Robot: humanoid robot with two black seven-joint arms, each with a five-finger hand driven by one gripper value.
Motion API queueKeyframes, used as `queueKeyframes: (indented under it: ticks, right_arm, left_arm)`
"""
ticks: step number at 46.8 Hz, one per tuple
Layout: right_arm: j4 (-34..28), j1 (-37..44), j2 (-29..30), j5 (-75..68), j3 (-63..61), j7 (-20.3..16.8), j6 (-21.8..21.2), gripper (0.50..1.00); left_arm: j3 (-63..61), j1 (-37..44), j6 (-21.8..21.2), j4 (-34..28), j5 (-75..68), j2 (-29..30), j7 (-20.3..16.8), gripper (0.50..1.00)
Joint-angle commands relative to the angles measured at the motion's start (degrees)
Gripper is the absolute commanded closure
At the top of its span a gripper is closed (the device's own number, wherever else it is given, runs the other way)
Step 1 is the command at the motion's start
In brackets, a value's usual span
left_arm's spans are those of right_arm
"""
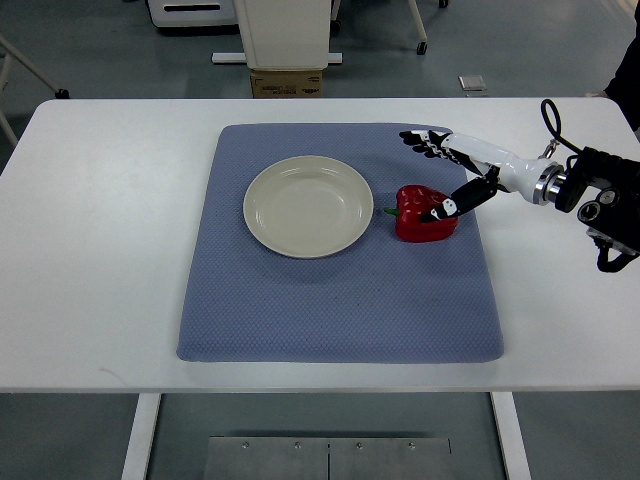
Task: Place red pepper on plate with right hand
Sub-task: 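Reach the right hand down over the red bell pepper, then close the right hand fingers around the red pepper and lift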
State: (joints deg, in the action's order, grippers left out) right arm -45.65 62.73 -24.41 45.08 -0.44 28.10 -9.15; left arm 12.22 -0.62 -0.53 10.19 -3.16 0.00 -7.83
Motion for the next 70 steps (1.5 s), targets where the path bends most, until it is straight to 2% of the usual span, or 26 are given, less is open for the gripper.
queueKeyframes:
  ticks: [1, 13, 22, 45, 50, 58, 63, 68, 70]
  right_arm:
    - [0.03, -0.07, 0.50, 0.01, 1.23, 0.02, 1.32, 0.502]
    - [0.29, 0.55, 2.61, 0.36, 4.65, -0.07, 4.40, 0.517]
    - [0.73, 0.55, 3.40, 0.45, 6.32, -0.07, 4.49, 0.574]
    - [2.75, 0.55, 3.66, 1.77, 8.35, -0.15, 4.49, 0.628]
    - [3.19, 0.55, 3.58, 1.94, 8.35, -0.15, 4.49, 0.655]
    - [3.64, 0.46, 3.58, 2.03, 8.43, -0.16, 4.49, 0.741]
    - [3.72, 0.55, 3.58, 2.03, 8.43, -0.24, 4.40, 0.835]
    - [3.72, 0.55, 3.58, 2.03, 8.43, -0.33, 4.40, 0.994]
    - [3.72, 0.55, 3.58, 2.03, 8.43, -0.42, 4.40, 1.000]
  left_arm:
    - [0.00, 0.00, 0.00, 0.00, 0.00, 0.00, 0.00, 0.500]
    - [0.00, 0.00, 0.00, 0.00, 0.00, 0.00, 0.00, 0.500]
    - [0.00, 0.00, 0.00, 0.00, 0.00, 0.00, 0.00, 0.500]
    - [0.00, 0.00, 0.00, 0.00, 0.00, 0.00, 0.00, 0.500]
    - [0.00, 0.00, 0.00, 0.00, 0.00, 0.00, 0.00, 0.500]
    - [0.00, 0.00, 0.00, 0.00, 0.00, 0.00, 0.00, 0.500]
    - [0.00, 0.00, 0.00, 0.00, 0.00, 0.00, 0.00, 0.500]
    - [0.00, 0.00, 0.00, 0.00, 0.00, 0.00, 0.00, 0.500]
    - [0.00, 0.00, 0.00, 0.00, 0.00, 0.00, 0.00, 0.500]
